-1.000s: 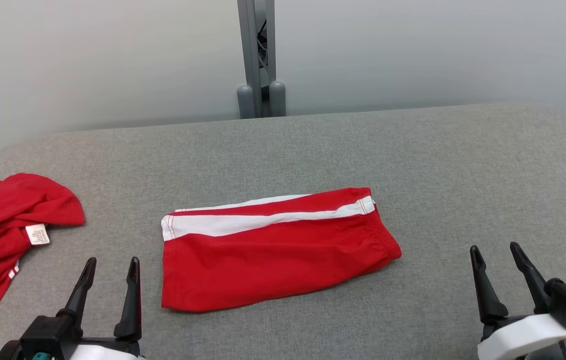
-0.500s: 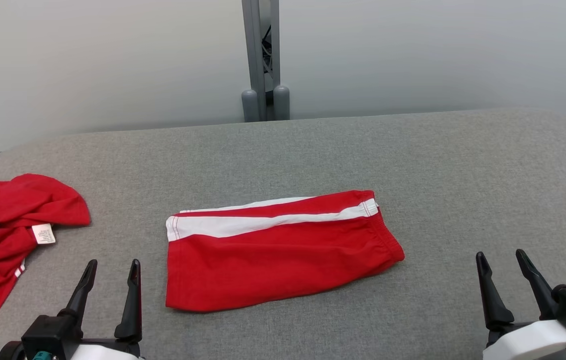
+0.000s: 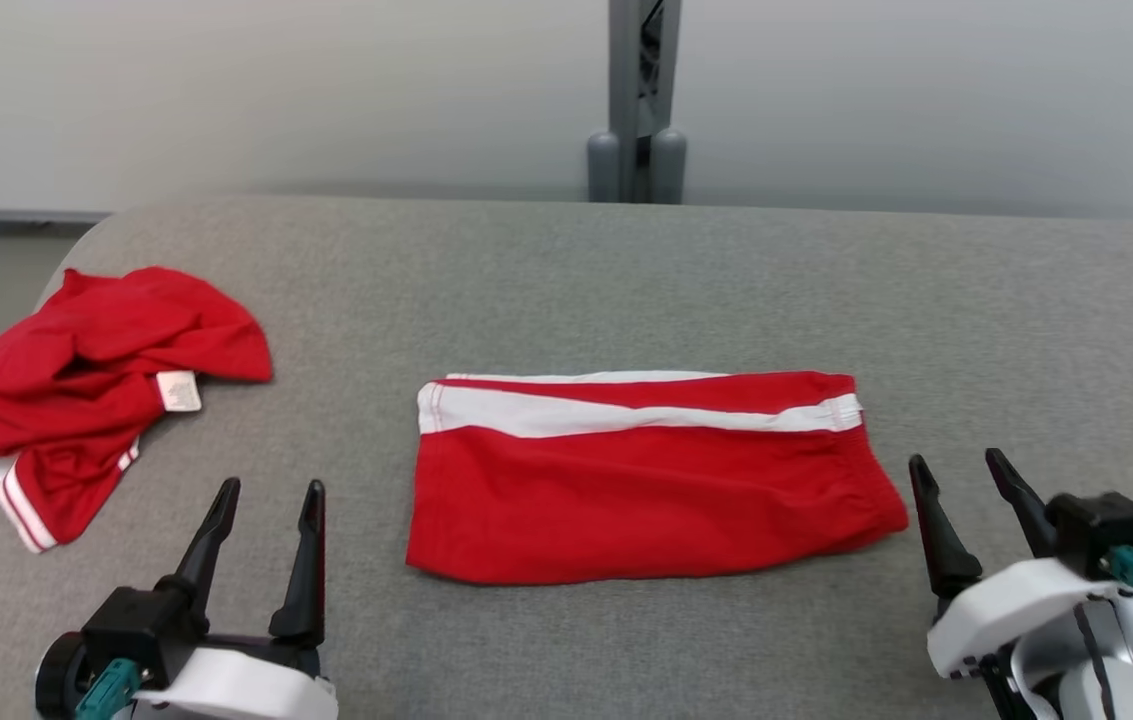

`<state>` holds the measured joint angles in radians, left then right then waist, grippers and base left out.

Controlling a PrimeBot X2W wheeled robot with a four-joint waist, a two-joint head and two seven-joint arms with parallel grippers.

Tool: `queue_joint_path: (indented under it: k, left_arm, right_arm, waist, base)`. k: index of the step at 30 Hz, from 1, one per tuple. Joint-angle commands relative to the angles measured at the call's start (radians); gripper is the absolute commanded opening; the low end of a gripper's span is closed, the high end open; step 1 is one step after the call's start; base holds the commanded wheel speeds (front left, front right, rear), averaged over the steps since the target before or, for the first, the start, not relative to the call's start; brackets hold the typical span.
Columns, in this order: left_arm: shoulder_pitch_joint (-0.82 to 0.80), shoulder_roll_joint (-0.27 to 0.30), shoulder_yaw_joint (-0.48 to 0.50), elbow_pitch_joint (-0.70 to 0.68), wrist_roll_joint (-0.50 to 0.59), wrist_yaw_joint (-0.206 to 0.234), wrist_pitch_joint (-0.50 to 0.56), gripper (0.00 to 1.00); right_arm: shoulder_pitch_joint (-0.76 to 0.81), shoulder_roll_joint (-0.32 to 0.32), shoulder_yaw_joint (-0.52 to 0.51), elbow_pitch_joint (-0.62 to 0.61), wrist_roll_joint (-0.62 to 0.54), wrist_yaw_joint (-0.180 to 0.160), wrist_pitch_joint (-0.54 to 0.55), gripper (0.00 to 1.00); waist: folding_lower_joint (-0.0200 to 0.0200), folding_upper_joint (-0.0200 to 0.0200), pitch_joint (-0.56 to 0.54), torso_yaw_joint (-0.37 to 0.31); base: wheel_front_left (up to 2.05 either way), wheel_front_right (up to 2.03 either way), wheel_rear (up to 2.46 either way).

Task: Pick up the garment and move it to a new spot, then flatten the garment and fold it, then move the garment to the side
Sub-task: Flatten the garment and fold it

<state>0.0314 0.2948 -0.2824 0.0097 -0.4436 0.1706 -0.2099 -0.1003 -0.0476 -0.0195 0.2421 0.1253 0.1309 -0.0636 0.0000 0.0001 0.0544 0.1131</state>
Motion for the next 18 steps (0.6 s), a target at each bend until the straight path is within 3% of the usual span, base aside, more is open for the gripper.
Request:
queue_joint_path:
  k: [1, 9, 18]
  left_arm:
    - [-0.036, -0.005, -0.007, 0.009, -0.004, -0.013, -0.007, 1.0]
    - [-0.105, -0.033, -0.044, 0.068, 0.0, -0.055, -0.022, 1.0]
    - [-0.141, -0.05, -0.057, 0.105, -0.002, -0.078, -0.035, 1.0]
  right_arm:
    - [-0.048, -0.005, 0.008, 0.05, 0.009, 0.0, -0.006, 1.0]
    - [-0.179, -0.006, 0.011, 0.314, 0.023, 0.0, -0.041, 1.0]
    - [-0.24, -0.006, -0.019, 0.514, 0.046, 0.0, -0.074, 1.0]
  waist:
    - [0.0, -0.0001, 0.038, 0.04]
    - [0.0, -0.0001, 0.088, 0.102]
    - [0.0, -0.0001, 0.114, 0.116]
  base:
    - [0.0, 0.0, 0.0]
    - [0.0, 0.0, 0.0]
    - [0.0, 0.0, 0.0]
